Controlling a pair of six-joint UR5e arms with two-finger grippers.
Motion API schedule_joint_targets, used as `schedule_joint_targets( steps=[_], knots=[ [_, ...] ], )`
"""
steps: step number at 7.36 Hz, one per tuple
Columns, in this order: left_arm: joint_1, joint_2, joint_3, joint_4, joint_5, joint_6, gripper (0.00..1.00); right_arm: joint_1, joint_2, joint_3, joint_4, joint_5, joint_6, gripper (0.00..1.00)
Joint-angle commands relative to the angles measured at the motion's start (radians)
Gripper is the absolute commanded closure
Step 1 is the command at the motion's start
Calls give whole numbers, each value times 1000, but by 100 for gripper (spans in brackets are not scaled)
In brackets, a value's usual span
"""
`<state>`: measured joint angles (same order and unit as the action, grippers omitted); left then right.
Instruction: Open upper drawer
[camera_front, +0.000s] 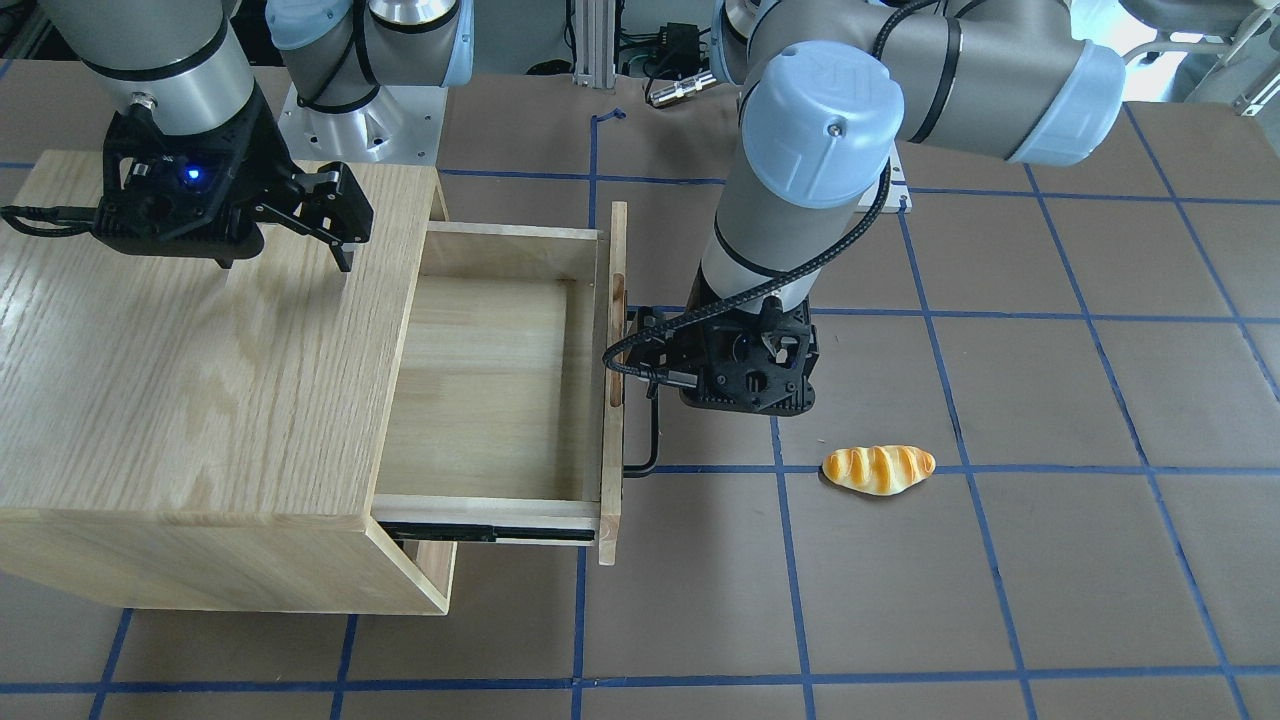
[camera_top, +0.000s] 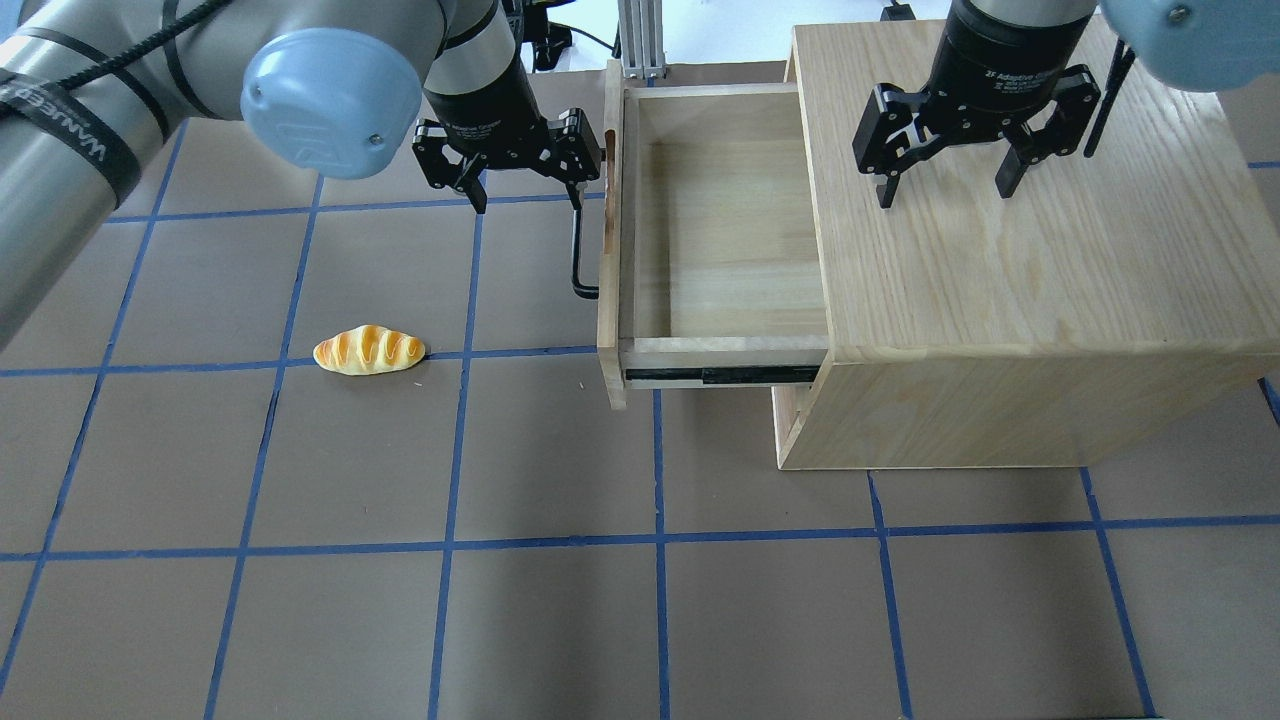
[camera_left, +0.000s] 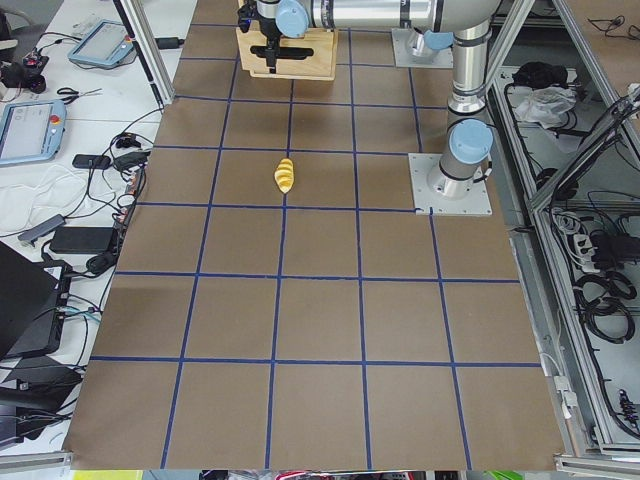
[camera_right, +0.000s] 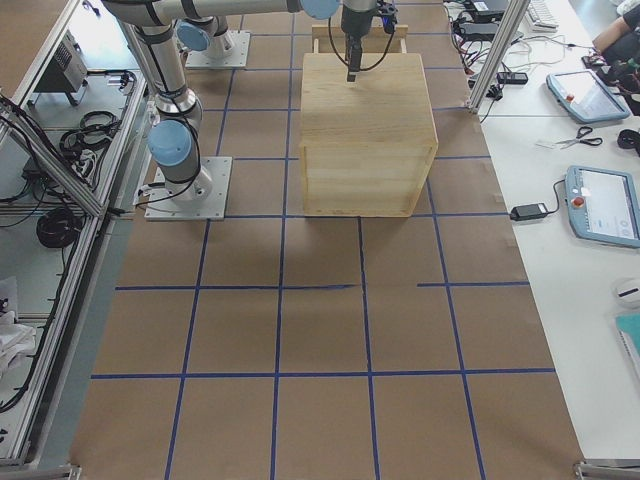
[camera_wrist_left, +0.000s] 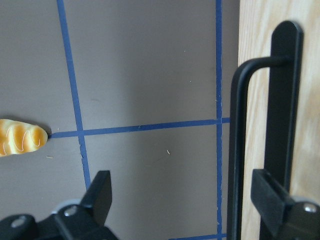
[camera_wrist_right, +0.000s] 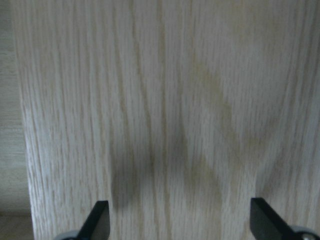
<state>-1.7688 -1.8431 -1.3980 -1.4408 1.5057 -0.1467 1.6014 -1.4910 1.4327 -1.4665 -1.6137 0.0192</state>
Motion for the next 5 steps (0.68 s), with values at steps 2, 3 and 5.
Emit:
schedule_joint_targets(
  steps=[2, 3, 5],
  knots=[
    [122, 79, 74, -162, 11, 6, 0, 0, 0, 0, 0, 0, 1, 0],
    [176, 105, 68, -164, 13, 78, 0, 0, 0, 0, 0, 0, 1, 0],
    [233, 152, 44, -220, 22, 121, 0, 0, 0, 0, 0, 0, 1, 0]
  ],
)
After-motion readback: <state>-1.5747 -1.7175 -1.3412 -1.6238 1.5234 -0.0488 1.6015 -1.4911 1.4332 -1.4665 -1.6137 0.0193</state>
